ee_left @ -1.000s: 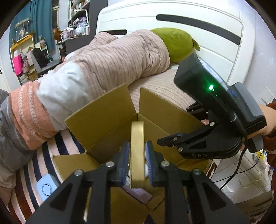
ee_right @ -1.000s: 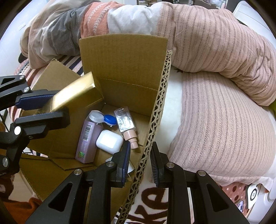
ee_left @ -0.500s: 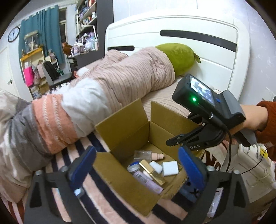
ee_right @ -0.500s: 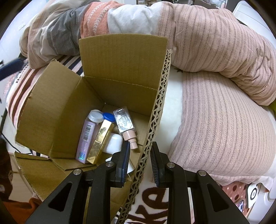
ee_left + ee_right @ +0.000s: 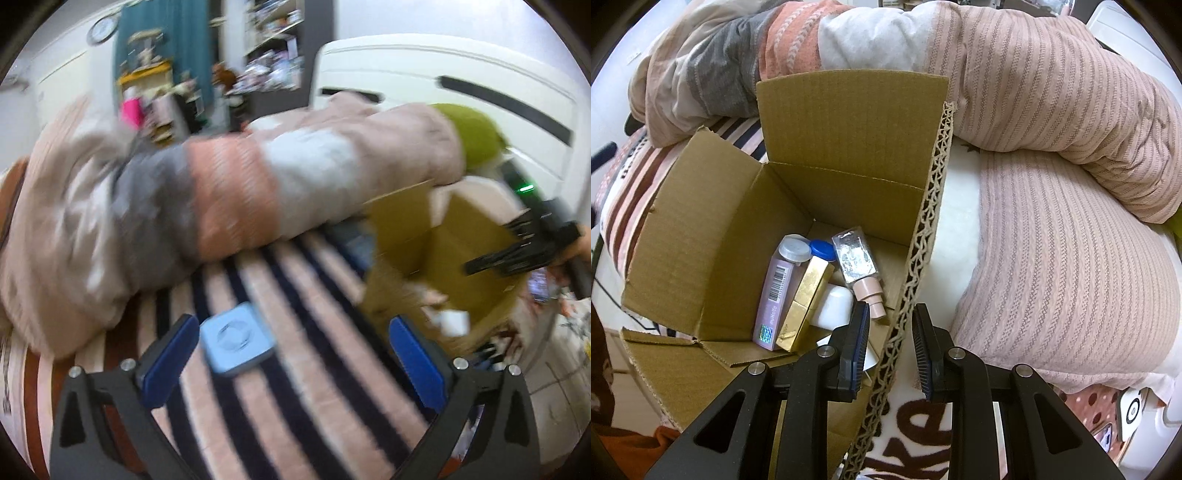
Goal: Organize rigid objects
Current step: 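Grasp the light blue square box with the left tool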
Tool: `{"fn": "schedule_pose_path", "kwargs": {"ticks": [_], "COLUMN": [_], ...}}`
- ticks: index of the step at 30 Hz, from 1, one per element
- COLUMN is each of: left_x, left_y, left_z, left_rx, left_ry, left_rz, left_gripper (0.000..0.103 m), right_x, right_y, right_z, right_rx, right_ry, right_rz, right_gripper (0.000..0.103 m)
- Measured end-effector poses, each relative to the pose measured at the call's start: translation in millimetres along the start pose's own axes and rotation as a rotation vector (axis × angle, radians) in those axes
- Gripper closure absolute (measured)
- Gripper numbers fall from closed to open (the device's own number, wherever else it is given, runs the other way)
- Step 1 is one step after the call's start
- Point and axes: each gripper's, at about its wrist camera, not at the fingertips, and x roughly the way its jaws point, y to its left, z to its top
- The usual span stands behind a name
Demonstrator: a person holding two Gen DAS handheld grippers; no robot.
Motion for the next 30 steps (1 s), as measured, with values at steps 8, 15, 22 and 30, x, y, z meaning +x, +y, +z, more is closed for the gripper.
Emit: {"fn": "schedule_pose_path", "kwargs": {"ticks": [8,15,22,30], "left_x": [70.1,126.6,170.6,182.9], "left_y": [37.5,44.7,38.3,42.5], "left_z": [-46.5,-46.7,-34.0,-28.8], "left_rx": [-0.116,-0.202,-0.228,-0.241], "left_ry": [0.148,0.204,0.242,0.246], "left_rz": [0.073,0.105,0.224,0.272], "left_gripper": [0.001,0.001,0.001,0.023], "right_x": [-0.8,-1.3,-1.7,-2.0], "right_y": [-2.8,-3.4,-3.6,-3.5], "right_z": [-1.0,-1.2,-0.8,-1.1], "right_rx": [0.001,-0.002,-0.002,-0.004], "right_ry": [-0.002,-0.001,-0.001,-0.001], "right_rz": [0.005,0.006,0.007,0.007], "right_gripper": [0.083,0.082,0.082,0.082]}}
